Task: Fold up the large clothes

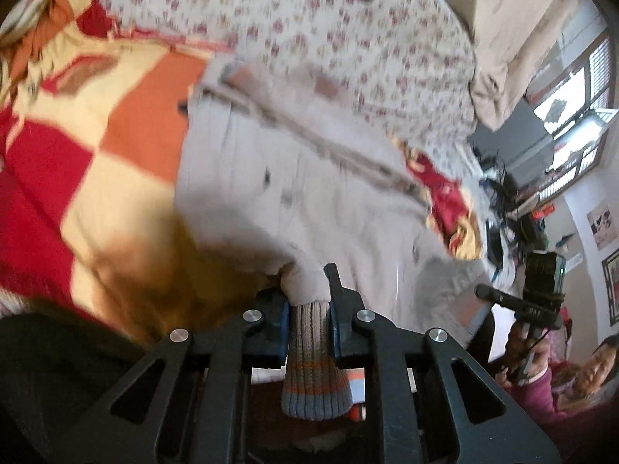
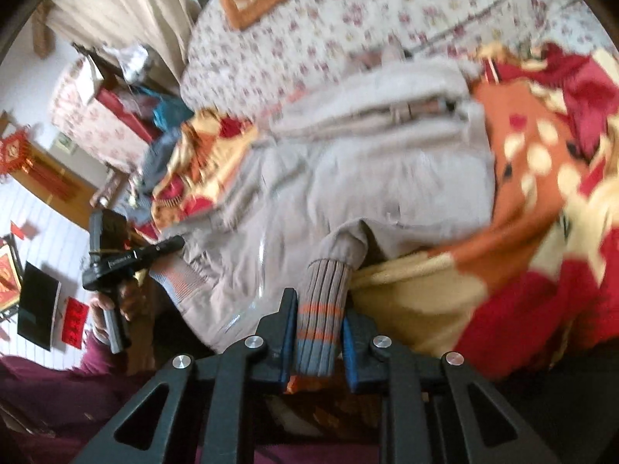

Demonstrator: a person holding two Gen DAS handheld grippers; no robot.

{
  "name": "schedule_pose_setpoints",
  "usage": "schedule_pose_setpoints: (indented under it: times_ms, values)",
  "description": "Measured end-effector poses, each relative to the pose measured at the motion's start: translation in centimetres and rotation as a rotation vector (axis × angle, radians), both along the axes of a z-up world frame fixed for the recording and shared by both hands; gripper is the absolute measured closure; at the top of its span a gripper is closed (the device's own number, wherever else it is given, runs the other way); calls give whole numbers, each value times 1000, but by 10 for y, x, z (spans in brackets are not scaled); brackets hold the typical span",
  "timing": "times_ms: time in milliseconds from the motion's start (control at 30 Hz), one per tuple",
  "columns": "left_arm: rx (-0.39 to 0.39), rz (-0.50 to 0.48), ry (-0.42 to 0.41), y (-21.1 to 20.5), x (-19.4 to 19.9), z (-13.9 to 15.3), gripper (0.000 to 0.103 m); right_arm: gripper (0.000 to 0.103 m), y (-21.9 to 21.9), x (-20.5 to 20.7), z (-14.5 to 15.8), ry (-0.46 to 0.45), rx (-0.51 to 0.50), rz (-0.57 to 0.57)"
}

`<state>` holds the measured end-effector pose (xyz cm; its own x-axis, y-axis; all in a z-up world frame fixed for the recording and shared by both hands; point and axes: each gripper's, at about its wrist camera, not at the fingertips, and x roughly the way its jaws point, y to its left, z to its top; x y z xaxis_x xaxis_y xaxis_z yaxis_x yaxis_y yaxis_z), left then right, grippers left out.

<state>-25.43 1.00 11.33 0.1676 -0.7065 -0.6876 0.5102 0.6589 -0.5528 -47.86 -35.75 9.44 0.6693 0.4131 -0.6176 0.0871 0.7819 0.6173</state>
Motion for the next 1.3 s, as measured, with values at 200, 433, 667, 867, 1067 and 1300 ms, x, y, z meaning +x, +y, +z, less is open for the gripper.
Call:
schedule_pose_setpoints:
  times_ms: [200, 433, 667, 867, 1067, 1300]
  values:
    - [-8, -10, -59, -11, 17, 16, 89, 80, -19, 11, 3, 81, 70, 27]
    - [12, 7, 1, -11, 19, -9, 89, 56, -46, -32, 15, 58, 82, -85]
    - [7, 13, -20, -8, 18, -3, 89, 56, -15, -18, -2, 134, 99, 17]
    - [13, 14, -12, -7, 18, -4, 89, 55, 15, -16, -61, 378, 46, 78]
    - [37, 30, -2, -7, 13, -11, 89, 55, 27, -11, -93, 340, 213, 83]
    - [56, 43, 28, -1, 11, -26, 85, 55, 40, 0, -49, 219, 218, 160]
